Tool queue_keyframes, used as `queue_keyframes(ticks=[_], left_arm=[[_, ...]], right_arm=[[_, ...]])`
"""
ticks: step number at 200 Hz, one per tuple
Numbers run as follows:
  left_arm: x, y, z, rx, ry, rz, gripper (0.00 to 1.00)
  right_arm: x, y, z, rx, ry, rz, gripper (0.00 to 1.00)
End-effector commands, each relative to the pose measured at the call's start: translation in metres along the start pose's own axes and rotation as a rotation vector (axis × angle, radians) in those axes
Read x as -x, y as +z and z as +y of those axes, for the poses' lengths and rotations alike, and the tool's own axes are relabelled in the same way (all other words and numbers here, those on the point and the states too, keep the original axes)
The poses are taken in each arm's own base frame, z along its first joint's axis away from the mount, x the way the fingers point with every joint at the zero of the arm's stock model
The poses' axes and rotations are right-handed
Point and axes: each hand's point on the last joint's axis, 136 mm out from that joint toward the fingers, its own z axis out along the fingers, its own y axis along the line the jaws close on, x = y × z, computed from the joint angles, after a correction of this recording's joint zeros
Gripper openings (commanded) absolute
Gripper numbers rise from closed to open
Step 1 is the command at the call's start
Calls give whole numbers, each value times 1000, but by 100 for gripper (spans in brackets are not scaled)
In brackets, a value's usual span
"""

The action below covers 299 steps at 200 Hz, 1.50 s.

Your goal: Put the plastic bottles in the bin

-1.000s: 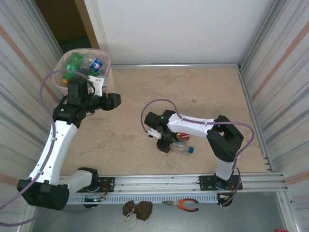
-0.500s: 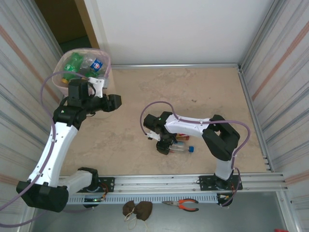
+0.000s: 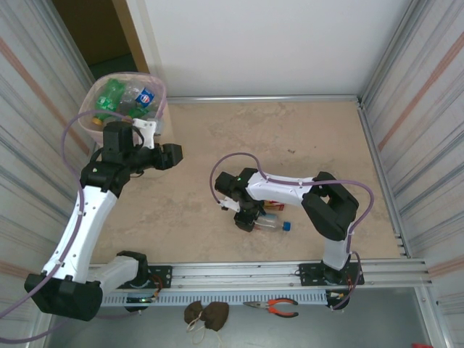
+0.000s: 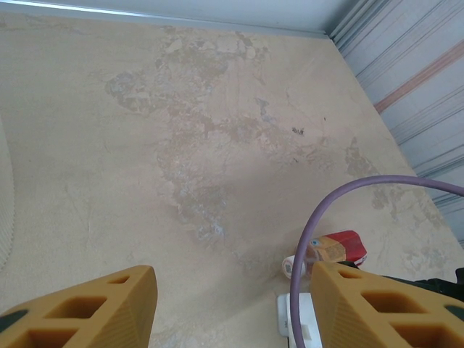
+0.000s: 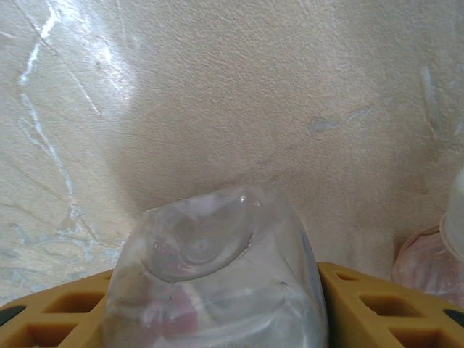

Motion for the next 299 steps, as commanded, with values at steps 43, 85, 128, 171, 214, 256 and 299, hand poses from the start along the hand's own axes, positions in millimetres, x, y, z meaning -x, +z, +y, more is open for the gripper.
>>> queue_keyframes(ticks=[43,85,128,171,214,256,299], left_arm=[[14,-5,-25,-113,32,-82,58],[26,-10,-55,-240,108,-149,58],[36,-16,-94,-378,222,-209,59],[40,-31,-144,-563,354,-286,63],[41,-42,-187,-716,451,-336,70],[37,-44,-224,-836,514,-346,78],[24,-34,-254,-930,580,-283,80]], right_arm=[[39,-92,-6,142,156,-377,55],[50,-165,-27,230,276,-676,53],[43,-244,-51,288,371,-1008,52],[19,-315,-67,333,420,-1291,52],[-3,-376,-59,344,347,-1491,53],[-17,-413,-44,370,260,-1604,53],[-22,-436,-32,426,192,-1670,54]])
